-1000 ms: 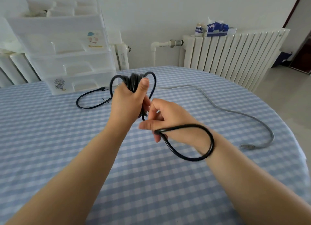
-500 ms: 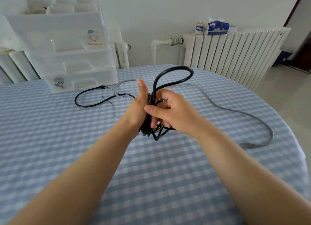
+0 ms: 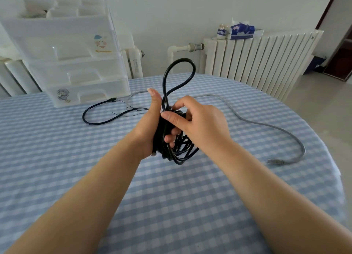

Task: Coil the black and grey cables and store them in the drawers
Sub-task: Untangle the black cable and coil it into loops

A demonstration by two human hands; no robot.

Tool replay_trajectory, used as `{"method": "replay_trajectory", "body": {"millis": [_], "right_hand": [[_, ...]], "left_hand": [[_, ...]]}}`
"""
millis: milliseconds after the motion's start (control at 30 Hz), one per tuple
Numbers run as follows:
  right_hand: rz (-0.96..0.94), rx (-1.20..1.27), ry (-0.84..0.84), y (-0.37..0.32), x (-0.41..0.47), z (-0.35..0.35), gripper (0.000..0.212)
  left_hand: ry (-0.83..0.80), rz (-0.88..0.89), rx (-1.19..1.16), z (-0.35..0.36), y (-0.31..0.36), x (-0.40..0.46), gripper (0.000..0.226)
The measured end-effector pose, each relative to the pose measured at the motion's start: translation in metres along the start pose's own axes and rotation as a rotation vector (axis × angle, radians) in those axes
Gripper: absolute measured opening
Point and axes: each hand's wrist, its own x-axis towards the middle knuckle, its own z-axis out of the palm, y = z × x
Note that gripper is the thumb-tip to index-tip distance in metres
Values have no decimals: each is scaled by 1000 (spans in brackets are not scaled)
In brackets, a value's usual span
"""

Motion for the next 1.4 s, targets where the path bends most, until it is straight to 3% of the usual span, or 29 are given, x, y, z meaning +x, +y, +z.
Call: {"method": "replay_trajectory", "body": {"millis": [200, 467, 567, 667, 800, 900, 1033, 1100, 1200, 1333, 1400], "right_hand": [[-39, -51, 27, 3, 3, 4, 34], [43, 241, 113, 21, 18, -2, 34], [145, 307, 185, 29, 25, -7, 40], [298, 376, 220, 51, 35, -19, 47], [376, 212, 283, 79, 40, -23, 48], [456, -60, 332, 94, 41, -27, 49], [562, -288, 229, 111, 41, -34, 52], [488, -405, 183, 106, 39, -29, 46], [231, -510, 148, 95, 36, -10, 26], [-114, -101, 343, 72, 30, 6, 25], [-87, 164, 290, 50, 23, 4, 47]], "left_hand": [[-33, -43, -63, 0, 4, -6, 52], [-162, -93, -213, -14, -1, -2, 22], [-190, -106, -247, -17, -1, 1, 18], [-214, -122, -280, -24, 0, 1, 32], [-321, -83, -375, -27, 5, -1, 40], [-370, -15, -364, -30, 11, -3, 40], [-231, 94, -351, -35, 22, -8, 30], [-98, 111, -330, -32, 22, -7, 29], [74, 108, -262, -24, 17, -3, 33], [200, 72, -256, -22, 7, 3, 33], [252, 96, -233, -24, 3, 5, 32]]}}
